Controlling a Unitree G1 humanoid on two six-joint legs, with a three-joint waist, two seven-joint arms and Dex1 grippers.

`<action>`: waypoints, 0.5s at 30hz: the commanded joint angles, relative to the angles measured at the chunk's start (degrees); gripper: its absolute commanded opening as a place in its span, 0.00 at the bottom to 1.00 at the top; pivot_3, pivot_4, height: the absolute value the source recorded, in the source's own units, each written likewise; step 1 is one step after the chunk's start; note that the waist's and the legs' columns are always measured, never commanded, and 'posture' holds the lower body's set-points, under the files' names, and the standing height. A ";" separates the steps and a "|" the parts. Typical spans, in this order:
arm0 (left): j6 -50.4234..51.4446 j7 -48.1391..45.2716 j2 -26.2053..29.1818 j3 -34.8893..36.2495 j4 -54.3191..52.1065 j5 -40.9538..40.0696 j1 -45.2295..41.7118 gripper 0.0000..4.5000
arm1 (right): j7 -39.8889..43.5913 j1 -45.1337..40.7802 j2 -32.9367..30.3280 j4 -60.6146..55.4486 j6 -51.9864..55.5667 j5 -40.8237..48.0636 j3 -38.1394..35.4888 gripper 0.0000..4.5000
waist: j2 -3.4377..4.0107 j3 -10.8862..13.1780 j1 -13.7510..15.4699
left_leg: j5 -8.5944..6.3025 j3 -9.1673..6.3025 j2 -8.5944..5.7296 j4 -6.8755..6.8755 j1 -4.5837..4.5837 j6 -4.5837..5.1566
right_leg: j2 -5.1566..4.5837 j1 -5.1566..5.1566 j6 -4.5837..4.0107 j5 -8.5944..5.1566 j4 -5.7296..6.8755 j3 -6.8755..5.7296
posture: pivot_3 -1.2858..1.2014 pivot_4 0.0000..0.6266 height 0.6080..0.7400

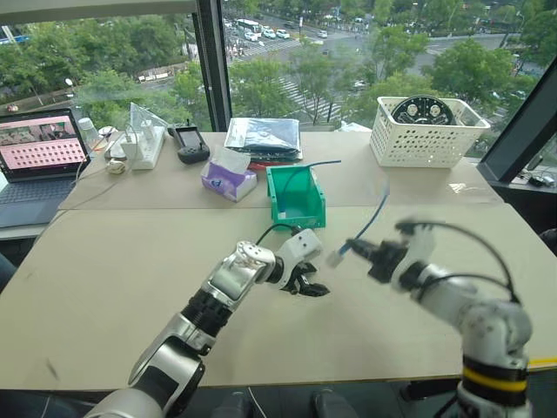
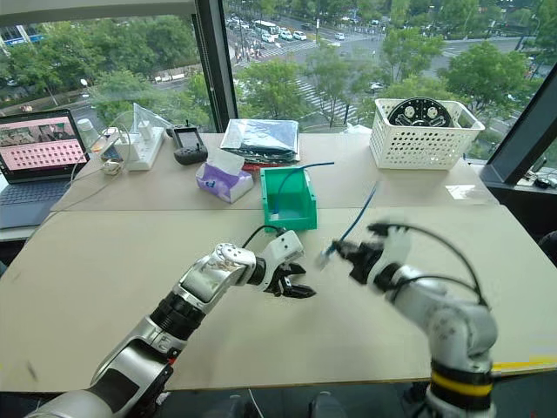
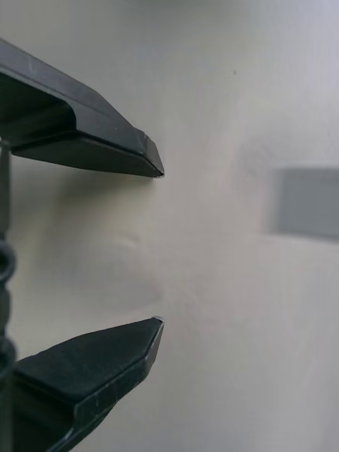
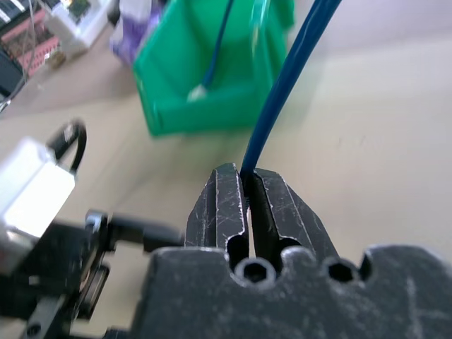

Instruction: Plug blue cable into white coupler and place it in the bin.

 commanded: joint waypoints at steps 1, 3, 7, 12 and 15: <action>-0.59 1.03 1.44 3.37 -4.46 -1.85 2.48 0.75 | 5.12 -10.53 -0.78 9.22 -4.46 -3.31 3.46 0.00 | 0.02 0.03 -0.44 | 0.00 0.02 0.02 -0.03 0.04 0.00 | 0.02 0.00 -0.01 -0.01 0.00 0.00 | 0.52 0.24 1.00; -0.45 2.30 1.80 6.18 -6.94 -3.34 4.40 0.75 | 9.57 -17.06 -0.71 17.69 -8.87 -7.93 7.78 0.00 | 0.02 0.06 -0.50 | 0.00 0.01 0.00 -0.03 0.04 0.00 | 0.02 0.02 -0.01 -0.01 0.00 -0.02 | 0.52 0.24 1.00; -0.89 7.17 1.84 12.70 -11.62 -5.24 8.15 0.75 | 17.32 -29.92 1.79 39.80 -23.30 -18.88 14.68 0.00 | 0.03 0.22 -0.94 | 0.01 0.08 -0.04 -0.03 0.05 -0.01 | -0.04 0.02 -0.01 0.00 -0.01 0.00 | 0.52 0.24 1.00; -3.96 12.61 1.42 18.27 -17.23 -6.00 12.24 0.76 | 22.62 -41.51 5.46 64.63 -38.82 -27.89 16.94 0.30 | 0.05 0.30 -0.84 | 0.00 0.00 -0.08 -0.06 -0.02 -0.02 | -0.12 0.00 -0.05 0.05 0.02 -0.06 | 0.52 0.24 1.00; -3.86 14.07 2.20 19.96 -19.48 -6.73 13.79 0.76 | 25.47 -43.82 5.63 68.72 -41.72 -29.85 16.49 0.54 | 0.06 0.31 -0.35 | -0.02 -0.07 -0.11 -0.17 -0.11 -0.06 | -0.19 -0.01 -0.03 0.11 0.09 -0.13 | 0.52 0.24 1.00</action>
